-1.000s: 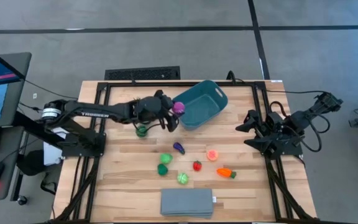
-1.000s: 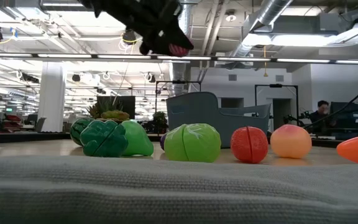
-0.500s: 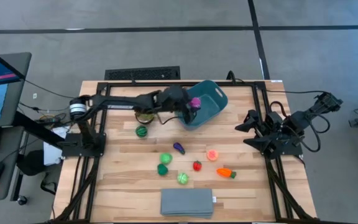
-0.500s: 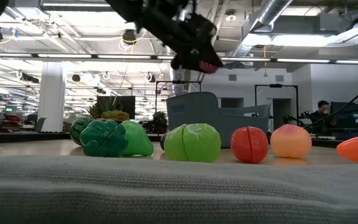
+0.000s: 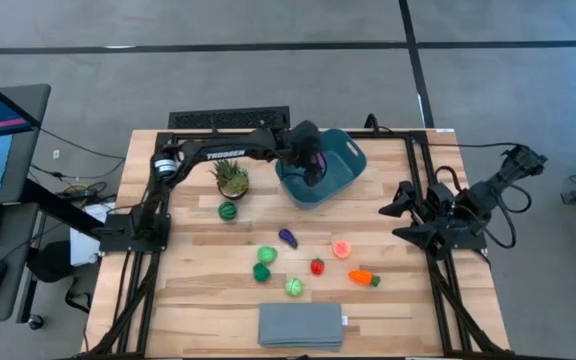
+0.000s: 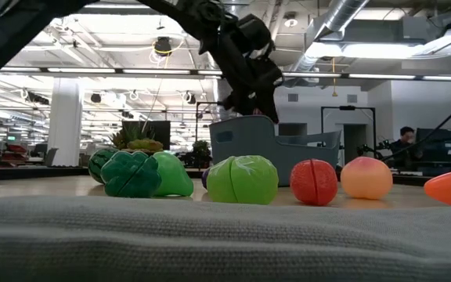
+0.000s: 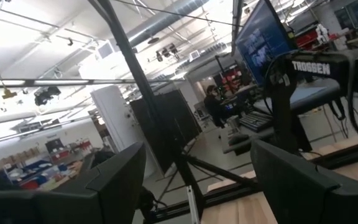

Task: Pick and placing Produce into tupperware
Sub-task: Put the onion into the bin

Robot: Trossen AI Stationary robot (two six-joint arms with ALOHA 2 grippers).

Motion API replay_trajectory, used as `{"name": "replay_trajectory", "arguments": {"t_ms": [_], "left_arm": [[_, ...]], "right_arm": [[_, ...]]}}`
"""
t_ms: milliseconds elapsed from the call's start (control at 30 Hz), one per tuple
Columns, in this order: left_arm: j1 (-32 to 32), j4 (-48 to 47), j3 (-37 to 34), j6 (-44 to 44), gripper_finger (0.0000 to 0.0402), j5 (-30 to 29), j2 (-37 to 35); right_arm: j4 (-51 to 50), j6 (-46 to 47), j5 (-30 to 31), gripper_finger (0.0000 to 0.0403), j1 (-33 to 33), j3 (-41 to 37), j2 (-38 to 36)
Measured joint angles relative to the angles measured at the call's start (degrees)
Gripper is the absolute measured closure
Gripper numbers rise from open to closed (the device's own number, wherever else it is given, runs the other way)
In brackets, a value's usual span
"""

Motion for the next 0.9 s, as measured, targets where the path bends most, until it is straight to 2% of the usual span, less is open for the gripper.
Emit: {"name": "replay_trajectory", "arguments": {"t_ms": [167, 667, 900], "left_arm": [[0.28, -6.34, 2.28, -0.05, 0.0159, 0.12, 2.27], [-0.79, -7.64, 2.04, -0.22, 0.0158, 1.42, 2.0], [-1.72, -7.7, 2.04, 1.09, 0.0125, 0.92, 2.0]], "right_arm": [[-0.48, -0.24, 1.18, 0.009, 1.11, 0.0, 0.0], [-0.34, -1.49, 2.33, 0.009, 1.12, 0.02, 0.0], [-0.2, -1.44, 2.75, 0.009, 1.18, 0.01, 0.0]]}}
